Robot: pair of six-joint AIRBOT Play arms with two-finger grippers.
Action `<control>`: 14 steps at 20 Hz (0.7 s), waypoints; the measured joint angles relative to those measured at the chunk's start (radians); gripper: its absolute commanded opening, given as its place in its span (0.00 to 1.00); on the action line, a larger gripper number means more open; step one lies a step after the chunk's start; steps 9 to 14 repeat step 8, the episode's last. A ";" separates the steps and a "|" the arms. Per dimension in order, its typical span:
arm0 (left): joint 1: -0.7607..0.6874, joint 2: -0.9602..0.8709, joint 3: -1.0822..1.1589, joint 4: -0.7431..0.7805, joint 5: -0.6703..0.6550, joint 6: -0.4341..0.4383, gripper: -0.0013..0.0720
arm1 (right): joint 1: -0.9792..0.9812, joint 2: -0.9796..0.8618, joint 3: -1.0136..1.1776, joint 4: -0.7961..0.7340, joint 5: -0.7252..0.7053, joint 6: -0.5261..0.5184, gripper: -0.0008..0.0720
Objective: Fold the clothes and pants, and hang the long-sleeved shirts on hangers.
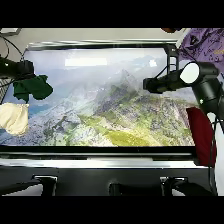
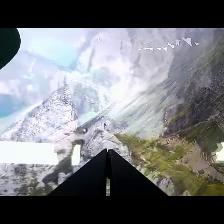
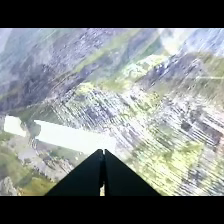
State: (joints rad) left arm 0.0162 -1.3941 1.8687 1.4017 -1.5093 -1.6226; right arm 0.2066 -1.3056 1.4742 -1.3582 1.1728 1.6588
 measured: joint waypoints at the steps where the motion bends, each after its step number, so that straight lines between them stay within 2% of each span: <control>1: 0.000 0.000 -0.001 0.001 0.001 0.000 0.04 | 0.005 0.000 0.000 -0.002 0.008 -0.002 0.05; 14: 0.000 -0.005 -0.003 0.002 0.003 0.000 0.04 | 0.016 0.000 0.000 -0.003 0.026 -0.002 0.05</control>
